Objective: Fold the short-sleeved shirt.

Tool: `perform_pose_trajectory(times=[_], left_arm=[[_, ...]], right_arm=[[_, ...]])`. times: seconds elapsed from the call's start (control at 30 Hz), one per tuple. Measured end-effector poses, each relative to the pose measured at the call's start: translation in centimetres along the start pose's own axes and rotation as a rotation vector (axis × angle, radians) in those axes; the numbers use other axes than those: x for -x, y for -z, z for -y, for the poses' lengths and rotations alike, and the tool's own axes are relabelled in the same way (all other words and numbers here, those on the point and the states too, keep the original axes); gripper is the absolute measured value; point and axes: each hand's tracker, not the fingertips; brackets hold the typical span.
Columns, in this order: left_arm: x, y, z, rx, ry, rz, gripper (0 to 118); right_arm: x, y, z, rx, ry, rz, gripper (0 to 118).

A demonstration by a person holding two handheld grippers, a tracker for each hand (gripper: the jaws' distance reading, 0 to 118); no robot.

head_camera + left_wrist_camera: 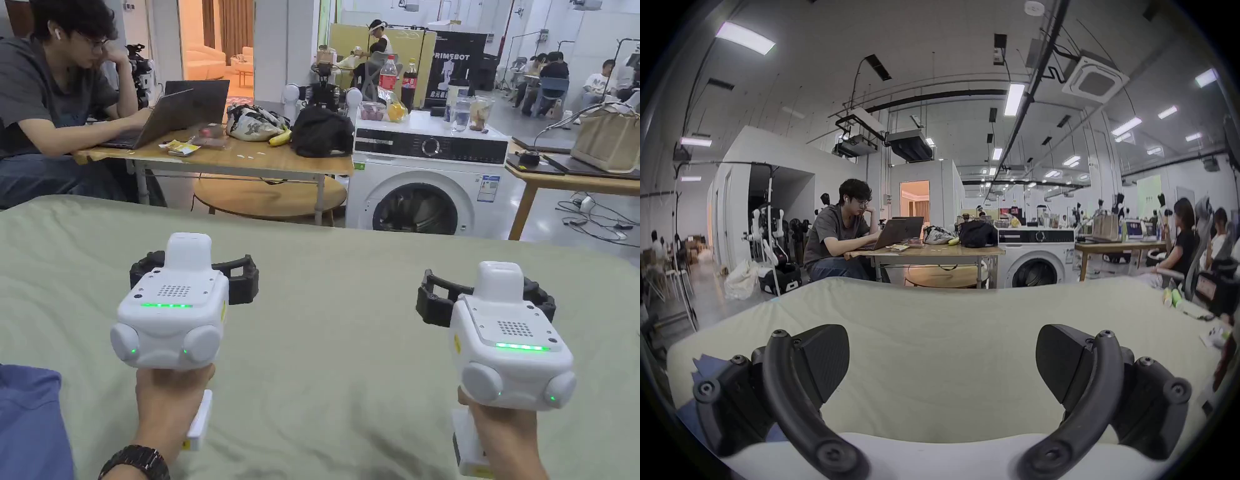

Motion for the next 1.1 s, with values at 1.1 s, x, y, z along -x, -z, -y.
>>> perform_pose_trajectory(times=[1.1], left_arm=[[-0.1,-1.2,0.5,0.027,-0.003,0.012,115]], right_arm=[[-0.1,-1.2,1.5,0.080,0.034,0.023,118]])
